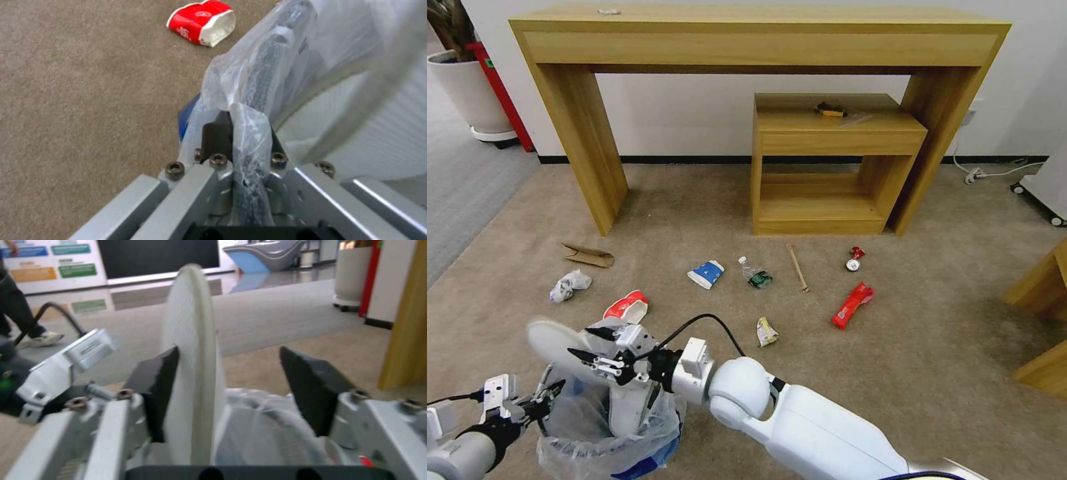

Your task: Pick up the trash bin and place the garbage on the floor into it.

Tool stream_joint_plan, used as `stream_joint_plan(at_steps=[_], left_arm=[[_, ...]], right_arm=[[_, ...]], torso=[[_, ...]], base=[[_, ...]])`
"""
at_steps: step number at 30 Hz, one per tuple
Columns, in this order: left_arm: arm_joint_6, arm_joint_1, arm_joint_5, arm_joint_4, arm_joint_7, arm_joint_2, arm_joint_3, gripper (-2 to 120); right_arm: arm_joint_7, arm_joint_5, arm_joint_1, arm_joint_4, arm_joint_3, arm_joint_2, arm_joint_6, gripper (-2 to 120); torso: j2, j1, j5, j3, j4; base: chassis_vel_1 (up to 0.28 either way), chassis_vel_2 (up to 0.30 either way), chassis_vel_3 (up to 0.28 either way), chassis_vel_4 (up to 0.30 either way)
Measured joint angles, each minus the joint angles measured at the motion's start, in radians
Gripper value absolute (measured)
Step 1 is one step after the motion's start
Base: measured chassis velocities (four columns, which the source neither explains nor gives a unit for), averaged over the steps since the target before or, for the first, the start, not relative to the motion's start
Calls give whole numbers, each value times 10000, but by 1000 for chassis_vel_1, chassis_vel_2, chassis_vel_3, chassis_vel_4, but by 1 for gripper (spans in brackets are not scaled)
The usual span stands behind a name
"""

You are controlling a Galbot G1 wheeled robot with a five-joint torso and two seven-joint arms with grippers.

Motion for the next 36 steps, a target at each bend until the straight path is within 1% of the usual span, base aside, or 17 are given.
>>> stream_joint_plan(at_steps=[1, 4, 5, 8, 9, 11, 13, 16, 17, 19, 21, 23, 25, 27, 32, 34, 36], left_arm=[[0, 0, 0, 0, 0, 0, 0, 0], [-4, 4, 5, 7, 1, 52, -15, 0], [-4, 4, 5, 7, 1, 52, -15, 0], [-8, 37, 15, 43, 5, 37, -64, 0], [-8, 37, 15, 43, 5, 37, -64, 0], [-11, 76, 14, 83, 46, -52, -129, 0], [-12, 95, 14, 134, 87, -114, -171, 0], [-13, 90, 39, 349, 182, -304, -287, 0], [-13, 90, 39, 349, 182, -304, -287, 0], [-13, 86, 108, 477, 255, -466, -379, 0], [-13, 92, 123, 492, 290, -500, -403, 0], [-14, 135, 215, 582, 446, -634, -497, 0], [-14, 142, 228, 599, 464, -648, -507, 0], [-14, 178, 308, 740, 605, -728, -599, 0], [-13, 195, 339, 875, 717, -769, -695, 0], [-14, 206, 369, 1118, 872, -777, -863, 0], [-14, 212, 383, 1199, 908, -778, -915, 0]], right_arm=[[0, 0, 0, 0, 0, 0, 0, 64], [107, 5, -302, 38, 525, -15, 13, 80], [107, 5, -302, 38, 525, -15, 13, 80], [117, -48, -543, 51, 971, -69, 60, 94], [117, -48, -543, 51, 971, -69, 60, 94], [126, -104, -745, 77, 1302, -91, 106, 99], [144, -119, -883, 132, 1530, -116, 110, 100], [283, -136, -1279, 239, 2246, -243, 101, 100], [283, -136, -1279, 239, 2246, -243, 101, 100], [434, -163, -1613, 291, 2874, -432, 84, 100], [490, -163, -1667, 303, 2961, -475, 83, 100], [902, -173, -2060, 334, 3483, -770, 64, 100], [957, -179, -2113, 337, 3552, -810, 57, 100], [1290, -218, -2526, 381, 4078, -1102, 12, 100], [1438, -358, -3014, 409, 4715, -1272, 27, 100], [1463, -644, -3745, 439, 5528, -1380, 169, 100], [1456, -711, -3979, 453, 5748, -1414, 209, 100]], torso=[[0, 0, 0, 0, 0], [0, 0, 0, 0, 0], [0, 0, 0, 0, 0], [0, 0, 1, 0, 0], [0, 0, 1, 0, 0], [0, 0, 0, 0, 1], [0, 0, 1, 0, 1], [0, 0, 1, 0, 1], [0, 0, 1, 0, 1], [0, 0, 1, 0, 1], [0, 0, 1, 0, 0], [0, 0, 2, 0, 0], [0, 0, 2, 0, 0], [0, 0, 2, 0, 3], [0, 0, 1, 0, 1], [0, 0, 2, 0, 0], [0, 0, 2, 0, -1]], base=[[0, 0, 0, 0], [0, 0, 0, 0], [0, 0, 0, 0], [0, 0, 0, 0], [0, 0, 0, 0], [0, 0, 0, 0], [0, 0, 0, 0], [0, 0, 0, 0], [0, 0, 0, 0], [0, 0, 0, 0], [0, 0, 0, 0], [0, 0, 0, 0], [0, 0, 0, 0], [0, 0, 0, 0], [0, 0, 0, 0], [0, 0, 0, 0], [0, 0, 0, 0]])
